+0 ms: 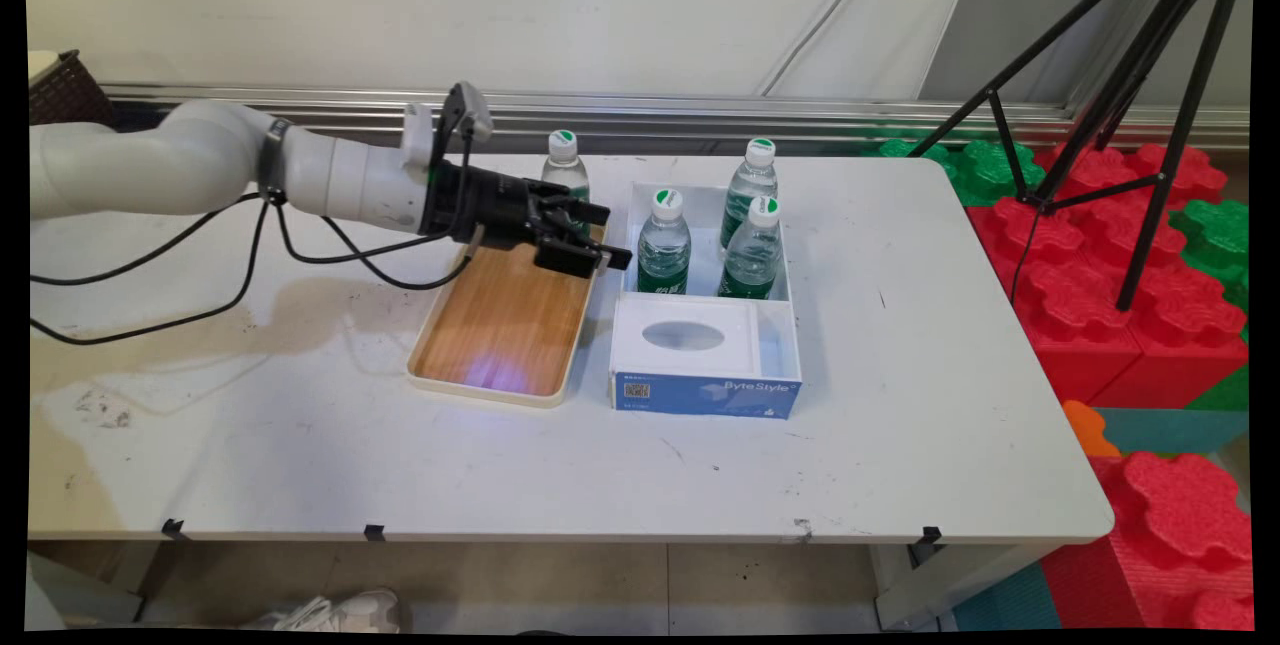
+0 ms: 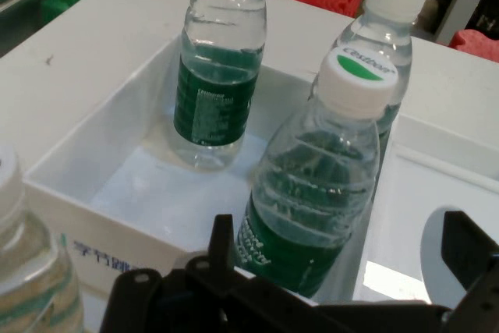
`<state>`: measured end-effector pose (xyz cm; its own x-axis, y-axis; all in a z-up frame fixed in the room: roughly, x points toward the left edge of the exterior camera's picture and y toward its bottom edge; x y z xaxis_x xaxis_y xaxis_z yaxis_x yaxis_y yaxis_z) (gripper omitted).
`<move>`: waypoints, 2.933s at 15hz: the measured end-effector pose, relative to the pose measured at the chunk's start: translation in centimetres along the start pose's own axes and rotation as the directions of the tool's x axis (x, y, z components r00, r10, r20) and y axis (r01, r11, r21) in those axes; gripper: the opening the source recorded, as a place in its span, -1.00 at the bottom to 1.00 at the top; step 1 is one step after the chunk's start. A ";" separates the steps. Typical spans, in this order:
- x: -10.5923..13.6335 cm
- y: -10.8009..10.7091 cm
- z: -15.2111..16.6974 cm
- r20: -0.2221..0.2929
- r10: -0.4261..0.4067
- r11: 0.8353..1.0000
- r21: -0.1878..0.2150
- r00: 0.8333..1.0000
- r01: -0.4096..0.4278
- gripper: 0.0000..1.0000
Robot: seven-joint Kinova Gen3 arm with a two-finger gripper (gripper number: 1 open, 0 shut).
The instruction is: Pick up the green bottle from the white box, then place the picked object on the tray
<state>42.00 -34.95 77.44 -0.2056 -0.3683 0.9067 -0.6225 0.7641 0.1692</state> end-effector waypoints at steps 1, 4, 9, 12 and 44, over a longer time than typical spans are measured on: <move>0.0 0.0 0.4 -0.004 0.001 1.000 0.000 1.000 -0.001 1.00; 0.2 -0.1 1.6 -0.012 0.003 1.000 -0.001 1.000 -0.003 1.00; 0.1 -0.3 3.0 -0.020 0.006 1.000 -0.002 1.000 -0.006 1.00; -0.1 -0.4 3.8 -0.024 0.009 1.000 -0.004 1.000 -0.009 1.00; -2.0 -0.2 7.6 -0.032 0.000 0.999 -0.054 1.000 -0.001 -1.00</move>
<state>36.80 -38.35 72.63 -0.1814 -0.3516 0.9184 -0.5802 0.7923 0.1887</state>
